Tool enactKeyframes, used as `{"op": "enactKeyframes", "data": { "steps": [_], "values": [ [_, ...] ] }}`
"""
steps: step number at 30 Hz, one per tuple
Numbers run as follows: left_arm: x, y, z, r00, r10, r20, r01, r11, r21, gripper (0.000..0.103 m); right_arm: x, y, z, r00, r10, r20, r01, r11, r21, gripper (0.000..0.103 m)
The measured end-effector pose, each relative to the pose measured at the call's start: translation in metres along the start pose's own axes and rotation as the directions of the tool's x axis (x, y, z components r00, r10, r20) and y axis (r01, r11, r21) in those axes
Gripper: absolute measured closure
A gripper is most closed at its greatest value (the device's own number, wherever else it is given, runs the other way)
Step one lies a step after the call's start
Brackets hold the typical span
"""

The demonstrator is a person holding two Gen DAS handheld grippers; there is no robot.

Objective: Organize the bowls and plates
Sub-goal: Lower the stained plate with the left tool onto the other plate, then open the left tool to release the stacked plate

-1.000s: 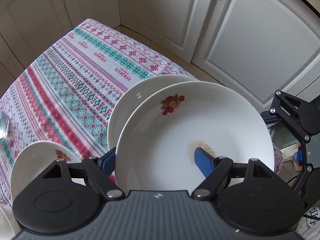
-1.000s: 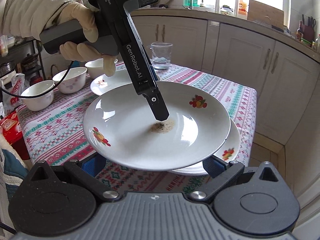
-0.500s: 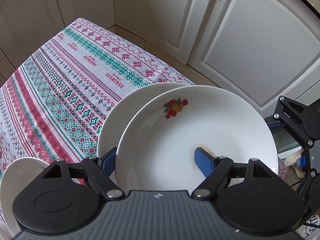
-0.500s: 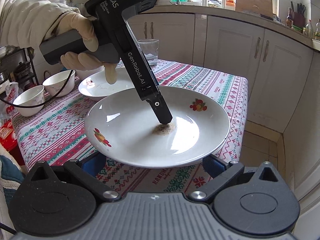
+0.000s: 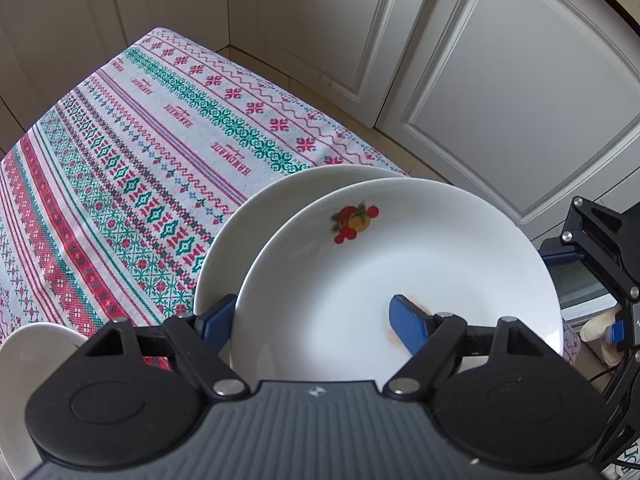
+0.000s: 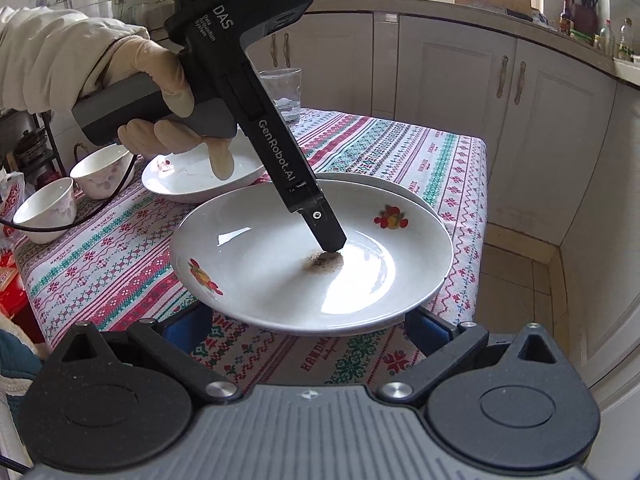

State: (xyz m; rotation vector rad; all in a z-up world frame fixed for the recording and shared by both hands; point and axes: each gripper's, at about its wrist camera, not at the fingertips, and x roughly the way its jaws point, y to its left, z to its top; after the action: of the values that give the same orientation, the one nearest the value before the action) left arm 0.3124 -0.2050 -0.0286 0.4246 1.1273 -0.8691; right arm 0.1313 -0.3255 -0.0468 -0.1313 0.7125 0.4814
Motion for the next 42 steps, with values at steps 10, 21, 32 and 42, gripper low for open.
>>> {"op": "enactKeyframes", "data": {
  "steps": [10,21,32,42],
  "values": [
    [-0.001,0.001,0.002,1.0,0.007,0.007,-0.007,1.0,0.006,0.023,-0.001,-0.002,-0.002,1.0,-0.009,0.006,0.009,1.0,0.018,0.0],
    [-0.007,0.001,0.001,1.0,0.016,0.027,-0.016,1.0,0.002,0.022,0.001,-0.001,-0.003,1.0,-0.02,0.008,0.02,1.0,0.013,0.0],
    [-0.016,0.002,0.002,0.997,0.068,0.043,-0.069,0.997,0.017,0.02,0.006,0.0,-0.001,0.999,-0.032,-0.001,0.032,0.999,0.014,0.0],
    [-0.029,0.0,-0.007,0.992,0.09,0.086,-0.09,0.996,-0.009,0.019,0.001,-0.001,-0.001,0.998,-0.043,0.034,0.041,0.998,0.046,0.0]
  ]
}}
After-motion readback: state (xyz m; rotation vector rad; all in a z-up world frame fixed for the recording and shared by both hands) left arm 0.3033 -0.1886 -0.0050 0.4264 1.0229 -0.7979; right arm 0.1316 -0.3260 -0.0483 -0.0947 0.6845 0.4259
